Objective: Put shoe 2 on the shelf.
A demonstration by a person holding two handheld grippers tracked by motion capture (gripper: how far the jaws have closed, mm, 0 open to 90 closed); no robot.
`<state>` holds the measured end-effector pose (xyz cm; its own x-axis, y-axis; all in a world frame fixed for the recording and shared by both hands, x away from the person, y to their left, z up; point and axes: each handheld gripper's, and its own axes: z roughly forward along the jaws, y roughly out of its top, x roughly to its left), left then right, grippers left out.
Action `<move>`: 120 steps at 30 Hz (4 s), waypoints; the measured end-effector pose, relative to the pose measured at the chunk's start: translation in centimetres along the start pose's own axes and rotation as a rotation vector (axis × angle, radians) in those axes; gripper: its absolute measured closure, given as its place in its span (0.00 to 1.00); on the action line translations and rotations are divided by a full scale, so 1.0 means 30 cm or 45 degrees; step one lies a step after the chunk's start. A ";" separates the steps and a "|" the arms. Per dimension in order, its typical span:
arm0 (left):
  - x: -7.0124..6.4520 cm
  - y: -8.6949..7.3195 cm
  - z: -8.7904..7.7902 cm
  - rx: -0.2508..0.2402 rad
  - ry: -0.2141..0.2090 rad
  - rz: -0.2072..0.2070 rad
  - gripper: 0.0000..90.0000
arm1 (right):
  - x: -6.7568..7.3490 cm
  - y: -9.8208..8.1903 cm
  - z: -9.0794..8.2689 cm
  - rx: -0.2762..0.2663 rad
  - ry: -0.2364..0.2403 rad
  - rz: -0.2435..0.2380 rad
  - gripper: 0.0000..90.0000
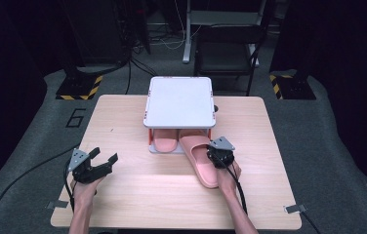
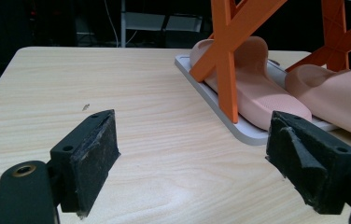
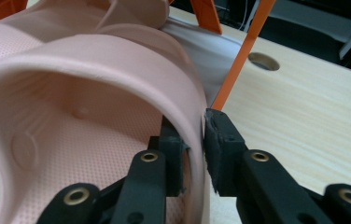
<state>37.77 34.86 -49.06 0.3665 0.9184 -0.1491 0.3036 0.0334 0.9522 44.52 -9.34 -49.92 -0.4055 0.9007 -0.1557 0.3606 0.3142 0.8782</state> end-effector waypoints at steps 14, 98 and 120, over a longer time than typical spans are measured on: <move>-0.022 0.003 0.012 0.010 -0.029 0.028 0.19 | -0.076 0.006 -0.090 -0.045 0.137 0.095 0.32; -0.808 -0.146 0.375 0.404 -0.507 0.732 0.03 | -0.158 0.359 -0.026 -0.176 0.430 0.029 0.33; -0.712 -0.057 0.550 0.327 -0.180 0.436 0.20 | -0.156 0.359 -0.024 -0.182 0.428 0.033 0.34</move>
<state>43.94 8.69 -51.89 0.5948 0.7961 0.1113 0.3458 -0.3783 0.8587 49.70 -10.39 -39.42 -0.6599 0.7514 0.0036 0.2625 0.2261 0.9381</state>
